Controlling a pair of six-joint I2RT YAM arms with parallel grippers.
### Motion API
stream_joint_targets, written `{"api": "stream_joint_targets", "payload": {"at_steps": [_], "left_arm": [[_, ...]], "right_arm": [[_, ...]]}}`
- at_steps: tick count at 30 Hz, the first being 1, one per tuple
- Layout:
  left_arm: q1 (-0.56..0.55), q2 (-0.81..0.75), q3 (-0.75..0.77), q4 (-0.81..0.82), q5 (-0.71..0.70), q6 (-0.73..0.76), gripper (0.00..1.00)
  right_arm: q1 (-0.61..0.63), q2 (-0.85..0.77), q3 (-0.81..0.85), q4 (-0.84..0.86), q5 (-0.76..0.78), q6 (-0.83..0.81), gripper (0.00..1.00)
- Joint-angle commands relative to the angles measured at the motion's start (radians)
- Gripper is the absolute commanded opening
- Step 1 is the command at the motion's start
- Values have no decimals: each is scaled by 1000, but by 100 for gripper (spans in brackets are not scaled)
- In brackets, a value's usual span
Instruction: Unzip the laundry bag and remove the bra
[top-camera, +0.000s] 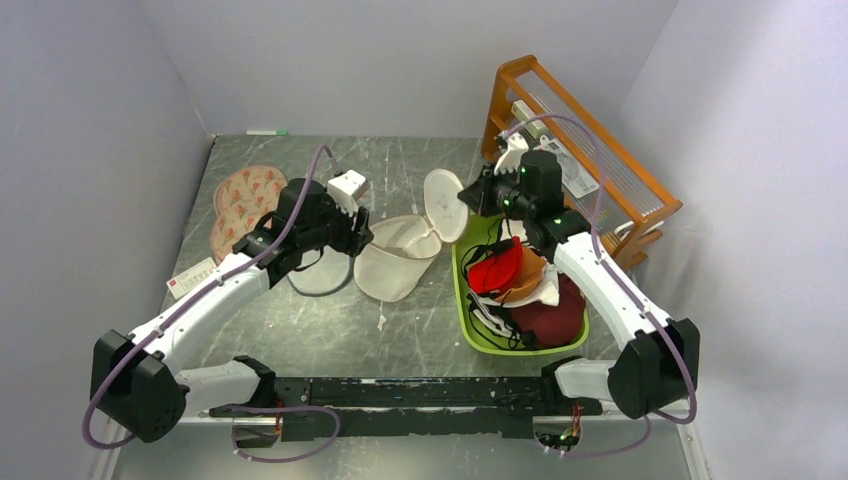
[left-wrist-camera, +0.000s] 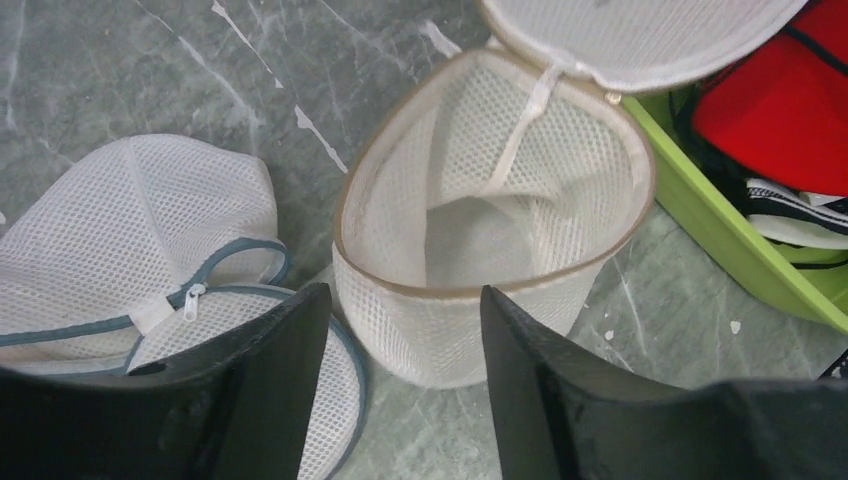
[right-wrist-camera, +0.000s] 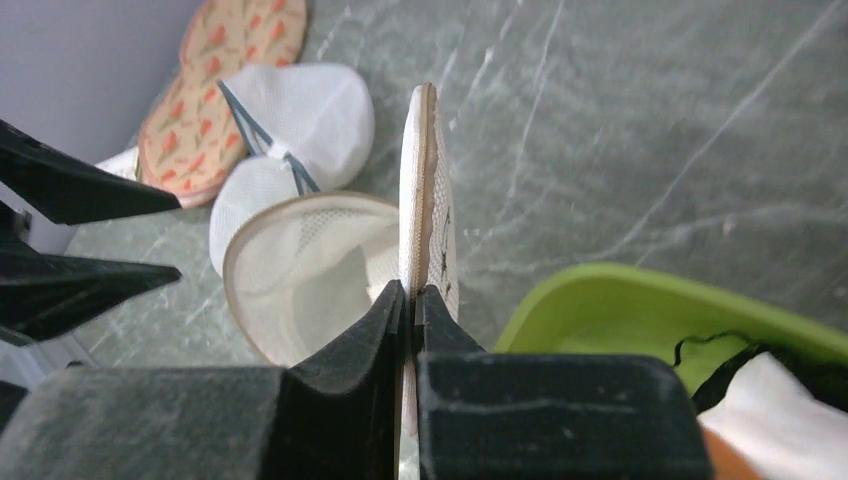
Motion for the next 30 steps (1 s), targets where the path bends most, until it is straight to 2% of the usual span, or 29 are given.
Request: {"api": "stream_joint_targets", "payload": {"at_steps": [1,8,18,22,26,30], "left_arm": [[-4,-62,15,39,8,-1,70],[-3,-163,-21,81,-80,-10,72],[-3,-432,-141,197,-304,-30,74],[-1,-484,-165,216,-360,-38,71],[0,-487,-161,212,-372,-39,72],[-1,-478,-162,209,-371,-38,72]], "right_arm": [[70,-34,119,-123,122,-129,0],[320,5,181,-167,336,-184,0],[568,195,211,-150,509,-156,0],[629,307,187,-78,492,-108,0],[640,458,119,113,321,-16,0],[643,609,127,181,270,57,2]]}}
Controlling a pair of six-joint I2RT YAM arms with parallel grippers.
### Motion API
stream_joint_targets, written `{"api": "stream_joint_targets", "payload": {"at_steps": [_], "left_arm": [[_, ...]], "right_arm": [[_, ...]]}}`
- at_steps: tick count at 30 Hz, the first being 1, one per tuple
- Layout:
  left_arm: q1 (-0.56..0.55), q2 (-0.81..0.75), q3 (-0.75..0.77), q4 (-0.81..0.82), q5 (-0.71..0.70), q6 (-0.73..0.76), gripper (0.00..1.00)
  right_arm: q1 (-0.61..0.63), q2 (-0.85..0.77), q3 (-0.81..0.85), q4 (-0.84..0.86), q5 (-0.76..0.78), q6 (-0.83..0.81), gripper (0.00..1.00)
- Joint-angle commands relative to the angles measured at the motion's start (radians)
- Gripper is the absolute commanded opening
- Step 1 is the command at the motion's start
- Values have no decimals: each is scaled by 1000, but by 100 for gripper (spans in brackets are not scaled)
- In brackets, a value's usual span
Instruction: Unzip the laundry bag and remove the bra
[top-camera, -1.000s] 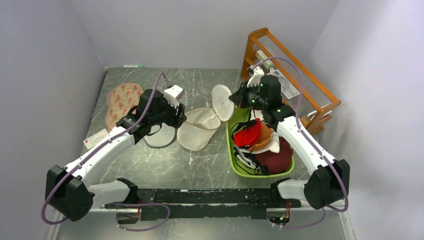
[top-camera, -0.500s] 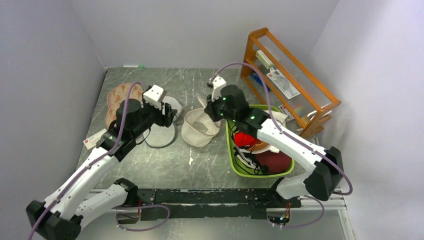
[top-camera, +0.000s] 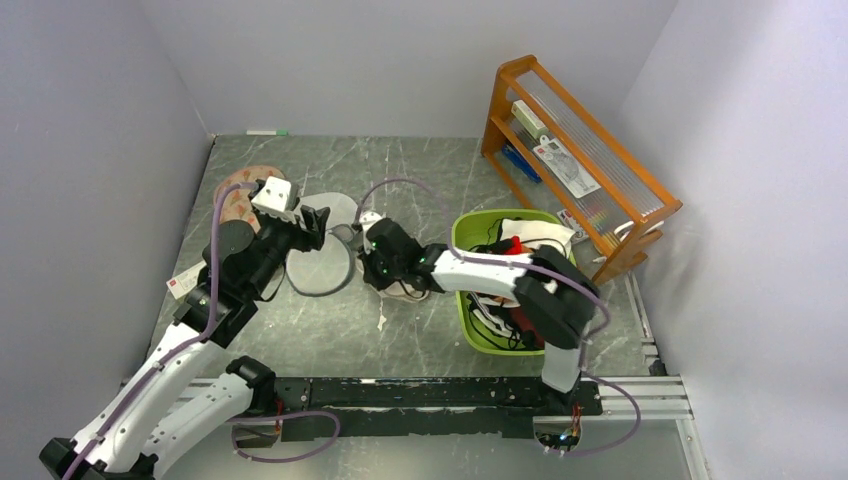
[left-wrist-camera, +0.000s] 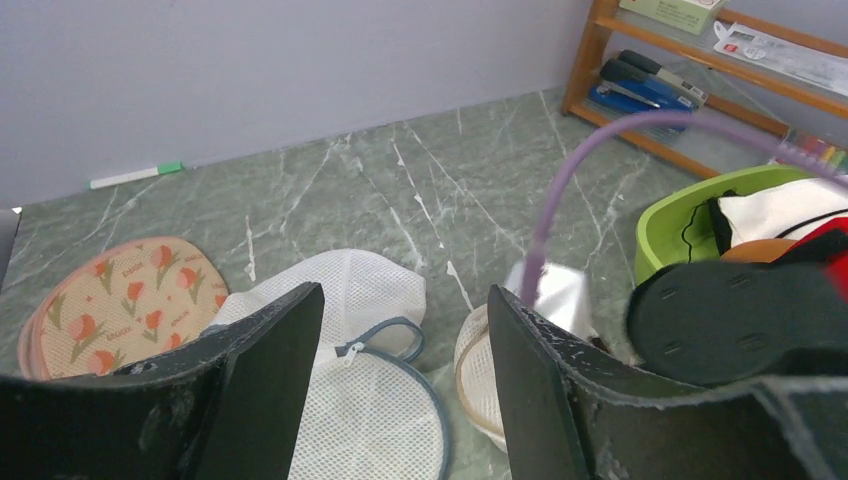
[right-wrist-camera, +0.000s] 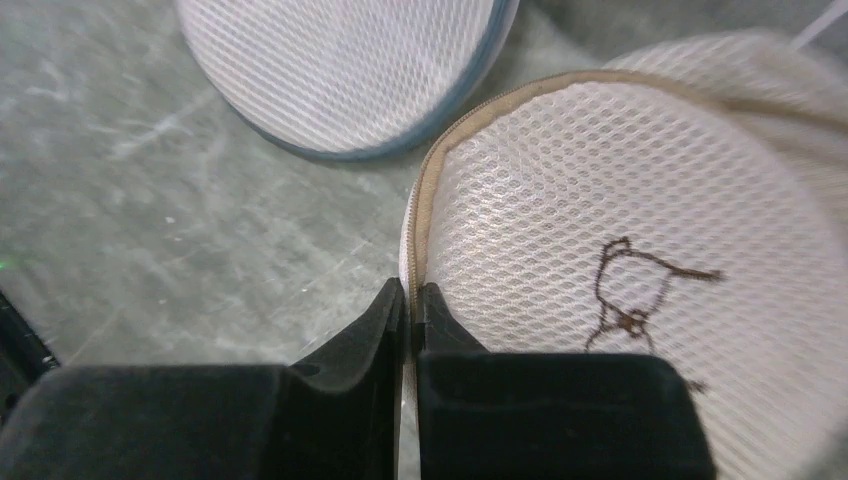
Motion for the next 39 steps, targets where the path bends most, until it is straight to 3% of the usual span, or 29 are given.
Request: {"api": "stream_joint_targets", "payload": {"at_steps": [1,4,10,14,20,26,33,39], "left_arm": [[-1,5,-9,36,-29,-6,72],[-1,12,-6,35,-20,-4,73],[-1,18,-4,36,-6,-3,75],[0,22,-5,38,1,-4,77],[0,94,-3,48,51,-7,86],[0,237,77,-43,84,-26,90],[3,219,48,-7,44,-45,94],[20,228,65,-26,10,-17,95]], "right_arm": [[3,134,-14,131,-93,109,6],[1,141,-10,131,-115,111,32],[-21,-36,-95,159,-104,103,65],[-54,-144,-154,152,-60,85,81],[-201,-286,-287,158,-51,63,91],[-375,-504,-323,31,14,-17,100],[-533,-904,-307,-118,143,-76,100],[-541,-1208,-239,-180,305,-152,100]]}}
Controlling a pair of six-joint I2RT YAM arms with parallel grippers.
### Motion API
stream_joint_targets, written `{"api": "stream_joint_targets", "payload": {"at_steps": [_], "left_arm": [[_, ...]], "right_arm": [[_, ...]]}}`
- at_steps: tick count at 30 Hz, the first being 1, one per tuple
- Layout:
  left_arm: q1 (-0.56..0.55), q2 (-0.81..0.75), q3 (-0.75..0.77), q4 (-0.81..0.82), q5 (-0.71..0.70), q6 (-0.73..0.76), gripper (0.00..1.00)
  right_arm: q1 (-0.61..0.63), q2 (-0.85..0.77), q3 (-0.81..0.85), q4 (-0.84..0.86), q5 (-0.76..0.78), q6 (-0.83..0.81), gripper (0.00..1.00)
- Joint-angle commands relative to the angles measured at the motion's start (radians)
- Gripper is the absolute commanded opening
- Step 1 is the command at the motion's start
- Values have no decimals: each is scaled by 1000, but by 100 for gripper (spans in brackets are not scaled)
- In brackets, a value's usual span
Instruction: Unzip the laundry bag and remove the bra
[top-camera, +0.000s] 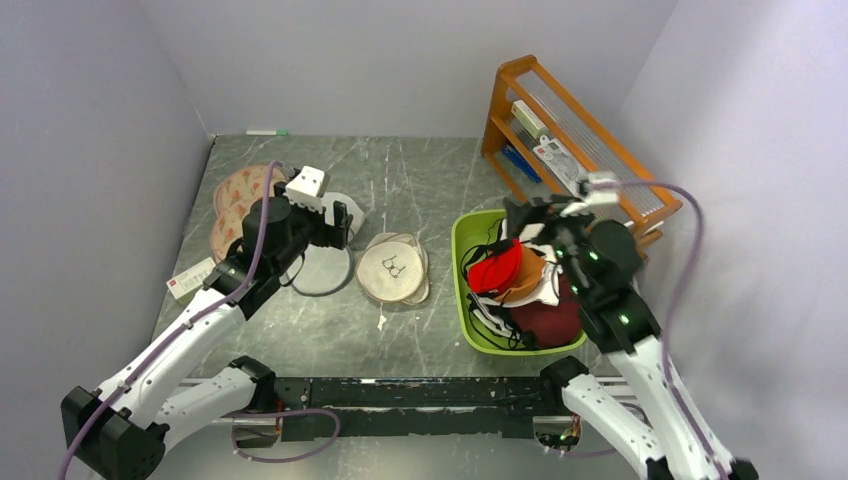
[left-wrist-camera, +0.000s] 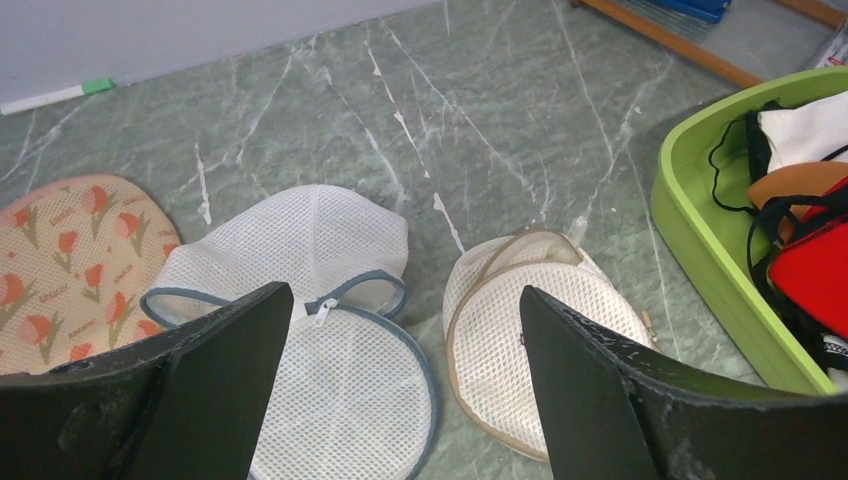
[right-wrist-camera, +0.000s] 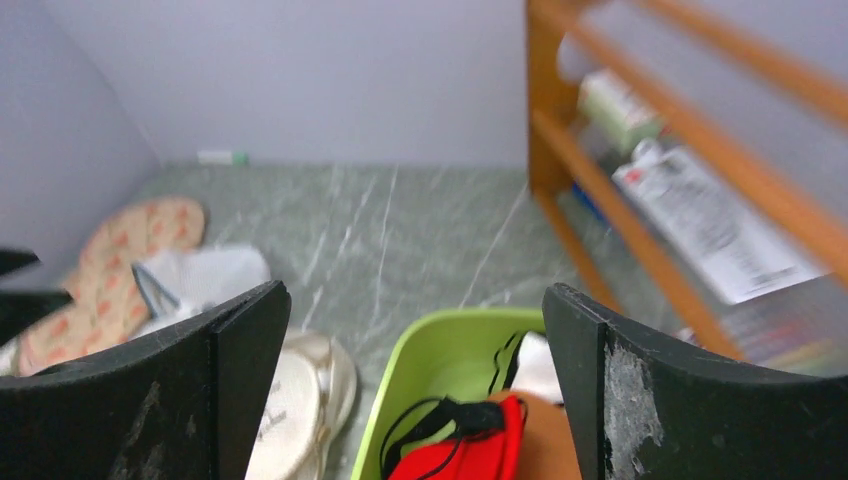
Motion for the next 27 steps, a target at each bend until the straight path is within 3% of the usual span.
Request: {"api": "stream_joint_targets", "payload": {"at_steps": [1,6,11,17,27], "left_arm": [[21,3,35,-2,-42,12,95],[41,-85,13,79,-79,16,97],[41,-185,150,105,130,54,100],[42,-228,346,92,140,45,100],[41,-288,336,132,63,-3,100]], "right_arm": [[-2,-181,67,-69,170,-84,100],[-2,-400,88,-2,186,-161,100],[-4,-538,123,14,163,-213,100],[-4,-546,202,-18,215,-213,100],[-4,-443,243,-61,264,-179,100]]}}
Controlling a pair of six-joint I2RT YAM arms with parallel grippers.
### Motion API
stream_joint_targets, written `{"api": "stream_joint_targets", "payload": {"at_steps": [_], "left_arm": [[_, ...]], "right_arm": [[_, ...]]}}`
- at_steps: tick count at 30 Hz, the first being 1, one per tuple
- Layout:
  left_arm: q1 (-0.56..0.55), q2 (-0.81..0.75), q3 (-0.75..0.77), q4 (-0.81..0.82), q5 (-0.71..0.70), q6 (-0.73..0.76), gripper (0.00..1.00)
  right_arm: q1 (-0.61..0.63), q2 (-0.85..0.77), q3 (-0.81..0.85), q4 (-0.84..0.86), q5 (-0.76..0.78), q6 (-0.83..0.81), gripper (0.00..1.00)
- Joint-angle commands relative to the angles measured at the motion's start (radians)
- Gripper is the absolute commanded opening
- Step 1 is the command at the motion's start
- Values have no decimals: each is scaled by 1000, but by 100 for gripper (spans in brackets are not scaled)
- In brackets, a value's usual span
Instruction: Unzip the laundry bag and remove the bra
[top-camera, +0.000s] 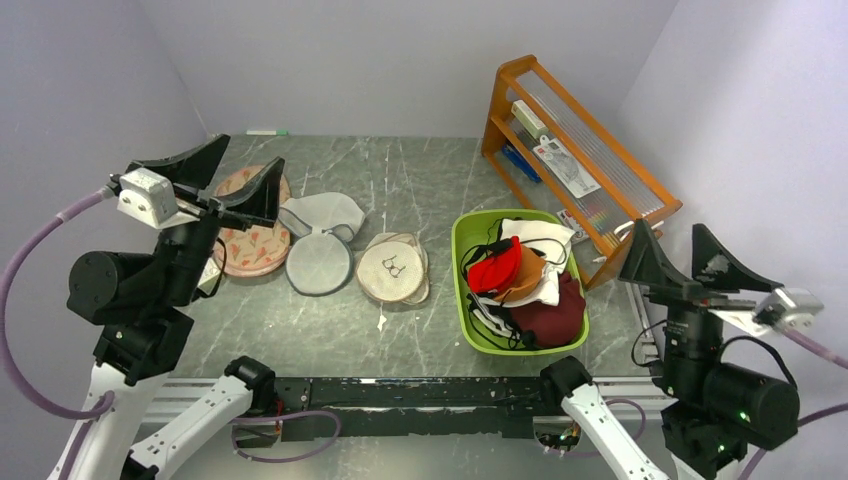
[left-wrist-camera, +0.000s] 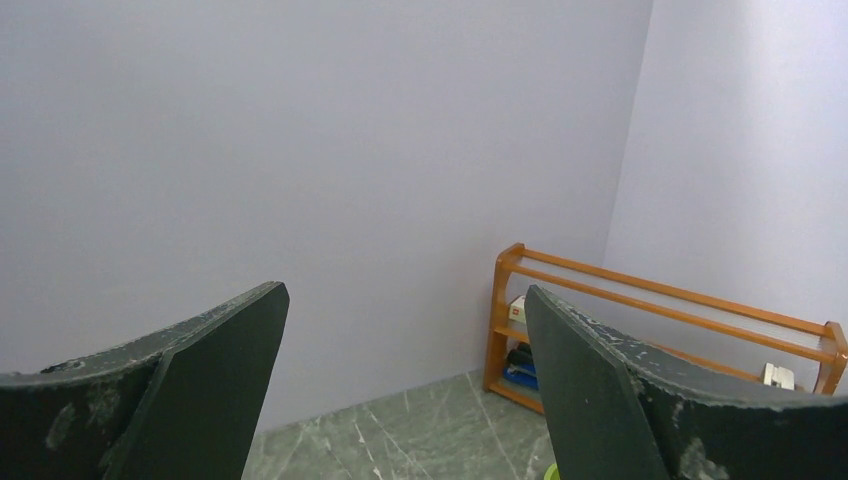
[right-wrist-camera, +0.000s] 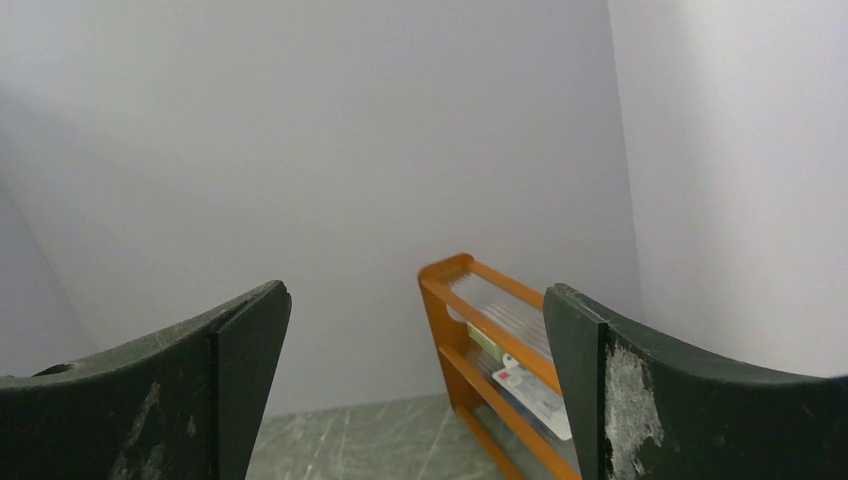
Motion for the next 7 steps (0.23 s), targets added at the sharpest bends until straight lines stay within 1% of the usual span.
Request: {"api": "stream_joint_targets", "payload": {"at_steps": [1,3,7], "left_arm": [[6,-3,-26,5,-49,-23,100],[6,-9,-37,15,-59,-21,100],[6,-5,-34,8,-54,-21,100]], "right_arm": [[-3,50,21,-43,36,14,100],[-3,53,20,-45,42,21,100],[-3,35,-20,-17,8,3,100]]}}
